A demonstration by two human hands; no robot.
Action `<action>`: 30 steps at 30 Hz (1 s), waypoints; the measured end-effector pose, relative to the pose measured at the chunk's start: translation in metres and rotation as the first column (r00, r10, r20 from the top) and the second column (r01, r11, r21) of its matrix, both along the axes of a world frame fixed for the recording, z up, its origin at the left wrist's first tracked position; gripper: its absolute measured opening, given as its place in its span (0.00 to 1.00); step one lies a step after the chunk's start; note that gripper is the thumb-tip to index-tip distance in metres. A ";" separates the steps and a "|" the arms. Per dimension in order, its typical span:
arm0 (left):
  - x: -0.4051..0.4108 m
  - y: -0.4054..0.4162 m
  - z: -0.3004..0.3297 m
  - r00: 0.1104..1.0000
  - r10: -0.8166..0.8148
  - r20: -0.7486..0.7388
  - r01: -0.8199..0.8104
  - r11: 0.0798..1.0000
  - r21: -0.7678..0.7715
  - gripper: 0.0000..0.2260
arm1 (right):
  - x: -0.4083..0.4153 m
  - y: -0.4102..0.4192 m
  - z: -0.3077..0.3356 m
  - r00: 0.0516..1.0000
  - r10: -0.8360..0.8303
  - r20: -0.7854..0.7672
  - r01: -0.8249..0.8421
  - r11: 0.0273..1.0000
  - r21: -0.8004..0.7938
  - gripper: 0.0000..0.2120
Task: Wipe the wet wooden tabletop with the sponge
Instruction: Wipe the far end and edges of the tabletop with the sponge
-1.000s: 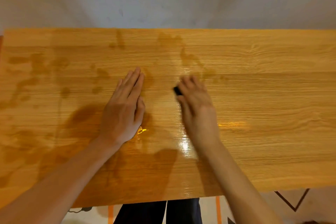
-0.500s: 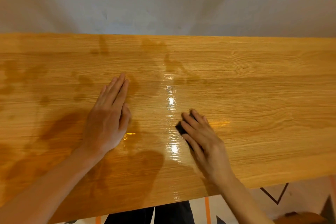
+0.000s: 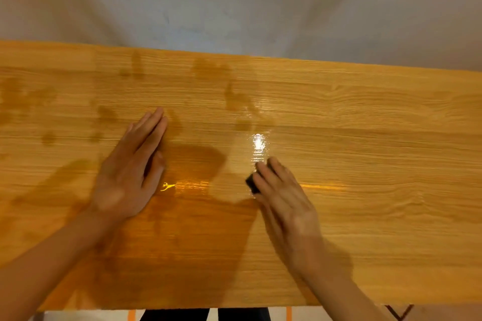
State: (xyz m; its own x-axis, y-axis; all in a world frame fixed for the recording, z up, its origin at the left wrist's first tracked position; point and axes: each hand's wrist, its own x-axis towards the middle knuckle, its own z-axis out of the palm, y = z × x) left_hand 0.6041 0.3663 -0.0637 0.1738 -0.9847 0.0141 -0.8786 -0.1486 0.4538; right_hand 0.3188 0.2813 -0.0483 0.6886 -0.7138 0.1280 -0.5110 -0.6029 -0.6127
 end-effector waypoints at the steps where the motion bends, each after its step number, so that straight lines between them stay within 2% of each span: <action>1: -0.001 0.000 0.001 1.000 0.001 -0.006 -0.001 1.000 0.001 0.25 | -0.007 -0.006 -0.001 0.997 0.081 -0.005 -0.081 0.997 -0.020 0.17; 3: -0.001 -0.001 0.001 0.999 0.015 -0.028 -0.015 1.000 0.002 0.25 | -0.008 -0.042 0.001 0.998 0.069 -0.013 -0.069 0.998 -0.010 0.16; 5: 0.000 -0.001 0.001 0.998 0.040 -0.052 -0.040 0.999 -0.002 0.25 | 0.001 -0.097 0.005 0.989 -0.146 0.012 0.146 0.989 -0.004 0.14; 7: 0.000 -0.001 -0.001 0.997 0.055 -0.059 -0.055 0.998 -0.007 0.25 | 0.011 -0.151 0.008 0.921 -0.388 0.030 0.386 0.922 0.037 0.14; 9: 0.000 -0.001 -0.003 0.997 0.064 -0.052 -0.064 0.998 -0.004 0.26 | 0.019 -0.164 0.008 0.879 -0.473 0.060 0.467 0.880 0.085 0.14; 11: 0.000 0.000 -0.004 0.997 0.062 -0.040 -0.063 0.998 -0.009 0.26 | 0.020 -0.129 0.006 0.911 -0.408 0.055 0.403 0.911 0.094 0.14; 12: 0.000 -0.001 -0.004 0.998 0.058 -0.032 -0.058 0.998 -0.016 0.26 | 0.016 -0.101 0.005 0.948 -0.315 0.051 0.309 0.946 0.097 0.14; 14: 0.000 -0.001 -0.004 0.999 0.047 -0.018 -0.048 0.999 -0.026 0.25 | 0.002 -0.052 0.004 0.999 -0.012 0.046 0.008 0.996 0.092 0.15; 16: -0.001 -0.001 -0.003 0.999 0.039 -0.015 -0.039 0.998 -0.043 0.24 | -0.011 -0.048 0.004 0.965 0.259 0.034 -0.261 0.964 0.049 0.16; 17: -0.001 -0.001 -0.002 0.999 0.044 -0.016 -0.044 0.998 -0.047 0.24 | -0.012 -0.064 0.003 0.952 0.305 0.026 -0.306 0.951 0.035 0.16; 18: -0.002 -0.001 -0.002 0.998 0.053 -0.019 -0.054 0.998 -0.045 0.24 | -0.009 -0.082 0.003 0.963 0.268 0.020 -0.268 0.963 0.036 0.16; 20: -0.003 -0.001 0.000 0.997 0.074 -0.025 -0.074 0.997 -0.036 0.24 | 0.007 -0.125 0.005 1.000 0.015 0.024 -0.016 0.999 0.047 0.15; 22: -0.004 -0.002 0.001 0.996 0.081 -0.022 -0.082 0.996 -0.025 0.24 | 0.026 -0.165 0.008 0.965 -0.259 0.040 0.257 0.965 0.061 0.13; 24: -0.004 -0.001 0.001 0.997 0.081 -0.012 -0.081 0.997 -0.013 0.24 | 0.042 -0.167 0.006 0.922 -0.382 0.053 0.377 0.922 0.094 0.14; 26: -0.004 -0.002 0.001 0.996 0.085 -0.016 -0.085 0.996 -0.013 0.24 | 0.049 -0.127 0.004 0.947 -0.319 0.047 0.313 0.943 0.110 0.14; 28: -0.004 -0.001 0.000 0.996 0.083 -0.026 -0.083 0.996 -0.021 0.24 | 0.042 -0.072 0.005 0.996 -0.080 0.049 0.074 0.991 0.109 0.15; 30: -0.004 -0.002 0.000 0.997 0.073 -0.027 -0.074 0.997 -0.037 0.24 | 0.030 -0.043 0.006 0.986 0.156 0.055 -0.161 0.983 0.094 0.16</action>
